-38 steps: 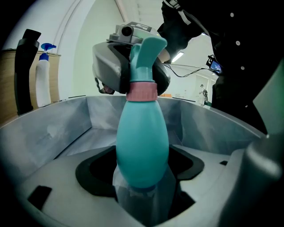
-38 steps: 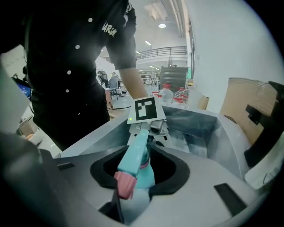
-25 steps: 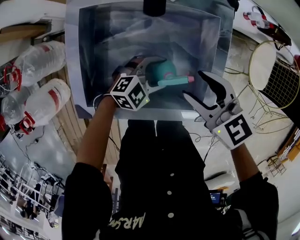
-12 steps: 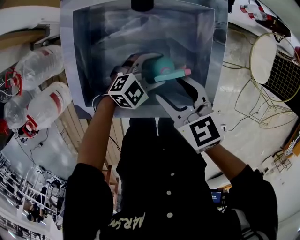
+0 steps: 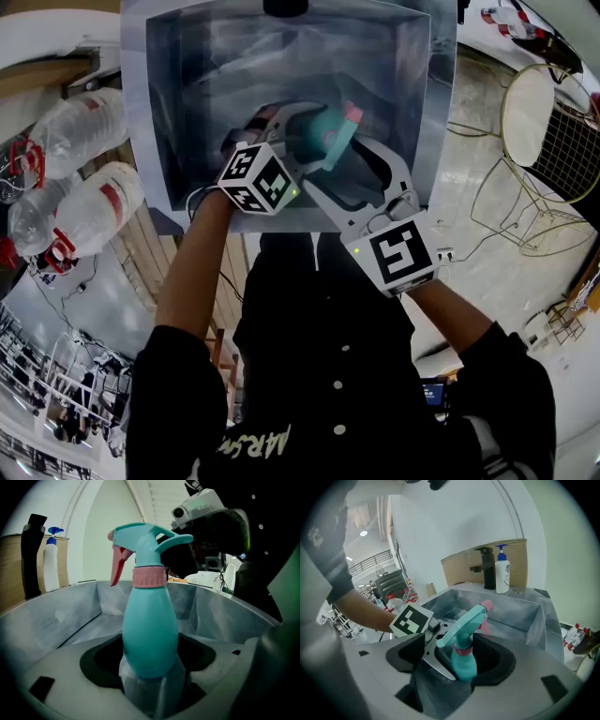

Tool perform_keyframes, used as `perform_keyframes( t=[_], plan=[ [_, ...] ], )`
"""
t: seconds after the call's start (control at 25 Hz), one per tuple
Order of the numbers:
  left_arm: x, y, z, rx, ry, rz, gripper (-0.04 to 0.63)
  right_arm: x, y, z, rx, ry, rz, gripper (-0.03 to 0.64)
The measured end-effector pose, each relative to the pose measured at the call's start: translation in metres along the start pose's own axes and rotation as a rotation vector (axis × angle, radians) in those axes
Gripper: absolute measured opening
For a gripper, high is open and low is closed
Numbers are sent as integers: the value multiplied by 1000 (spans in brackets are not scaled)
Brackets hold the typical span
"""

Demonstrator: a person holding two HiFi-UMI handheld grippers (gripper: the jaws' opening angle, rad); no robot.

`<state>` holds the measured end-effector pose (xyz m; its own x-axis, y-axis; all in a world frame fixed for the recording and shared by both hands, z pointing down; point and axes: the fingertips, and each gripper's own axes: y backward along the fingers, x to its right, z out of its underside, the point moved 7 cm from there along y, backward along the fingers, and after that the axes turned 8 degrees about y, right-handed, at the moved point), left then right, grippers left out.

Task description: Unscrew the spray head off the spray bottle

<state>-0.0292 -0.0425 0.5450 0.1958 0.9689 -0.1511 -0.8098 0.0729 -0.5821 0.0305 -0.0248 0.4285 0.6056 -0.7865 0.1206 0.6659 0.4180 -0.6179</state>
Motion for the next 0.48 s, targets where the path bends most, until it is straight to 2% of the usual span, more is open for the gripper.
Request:
perform_keyframes(
  t=[0.2,0.48],
  plan=[
    [1,-1,0,-9,2,-5,377,3,-8,-1,-27,40,23,322],
    [1,1,0,-8,6,-11,377,4,-19,-3,-45,122,102,252]
  ],
)
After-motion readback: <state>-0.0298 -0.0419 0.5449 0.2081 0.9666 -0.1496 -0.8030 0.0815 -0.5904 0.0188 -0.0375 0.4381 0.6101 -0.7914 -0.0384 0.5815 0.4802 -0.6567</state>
